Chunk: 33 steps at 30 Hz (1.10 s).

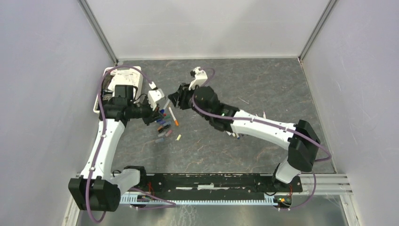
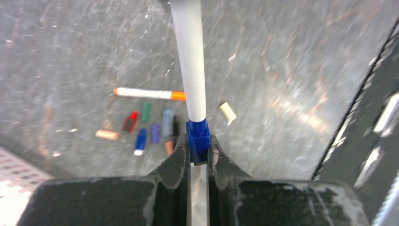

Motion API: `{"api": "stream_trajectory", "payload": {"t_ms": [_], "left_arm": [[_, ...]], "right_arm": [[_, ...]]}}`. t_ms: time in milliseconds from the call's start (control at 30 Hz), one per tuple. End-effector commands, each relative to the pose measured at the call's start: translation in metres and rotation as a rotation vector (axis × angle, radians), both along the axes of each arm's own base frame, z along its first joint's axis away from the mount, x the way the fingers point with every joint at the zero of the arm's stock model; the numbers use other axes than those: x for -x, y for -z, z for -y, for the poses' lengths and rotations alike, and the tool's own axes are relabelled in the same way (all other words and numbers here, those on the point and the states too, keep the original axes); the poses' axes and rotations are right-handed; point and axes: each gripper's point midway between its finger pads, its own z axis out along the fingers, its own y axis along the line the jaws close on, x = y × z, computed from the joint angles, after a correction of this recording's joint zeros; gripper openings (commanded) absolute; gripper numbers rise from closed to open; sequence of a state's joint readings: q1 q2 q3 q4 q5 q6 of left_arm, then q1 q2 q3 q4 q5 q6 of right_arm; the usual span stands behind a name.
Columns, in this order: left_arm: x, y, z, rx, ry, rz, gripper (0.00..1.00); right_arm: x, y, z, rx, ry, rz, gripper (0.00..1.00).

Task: Open the pen caps
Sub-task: Pick up the pen from the center of the board, then open the pen cap from the pen.

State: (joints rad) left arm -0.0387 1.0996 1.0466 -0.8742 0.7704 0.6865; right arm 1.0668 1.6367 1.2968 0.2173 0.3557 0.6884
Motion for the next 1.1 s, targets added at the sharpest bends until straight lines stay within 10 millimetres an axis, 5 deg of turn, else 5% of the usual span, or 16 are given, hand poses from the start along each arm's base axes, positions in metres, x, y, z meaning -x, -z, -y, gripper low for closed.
{"api": "stream_trajectory", "payload": {"t_ms": [0,100,300,733,1067], "left_arm": [[0.01,0.022,-0.034,-0.317,0.197,0.219,0.02],[0.023,0.036,-0.046,-0.449,0.332,0.287,0.02],[0.05,0.043,-0.05,-0.58,0.596,0.418,0.02],[0.039,0.041,-0.056,-0.715,0.706,0.513,0.02],[0.032,0.043,-0.056,-0.758,0.711,0.548,0.02]], "right_arm": [[0.004,-0.029,0.012,0.067,-0.218,-0.008,0.47],[0.007,-0.016,0.016,0.101,-0.336,-0.059,0.48],[0.035,0.019,-0.014,0.149,-0.616,-0.196,0.47],[0.093,0.059,-0.054,0.114,-0.871,-0.352,0.47],[0.113,0.083,-0.07,0.115,-0.94,-0.434,0.43]]}}
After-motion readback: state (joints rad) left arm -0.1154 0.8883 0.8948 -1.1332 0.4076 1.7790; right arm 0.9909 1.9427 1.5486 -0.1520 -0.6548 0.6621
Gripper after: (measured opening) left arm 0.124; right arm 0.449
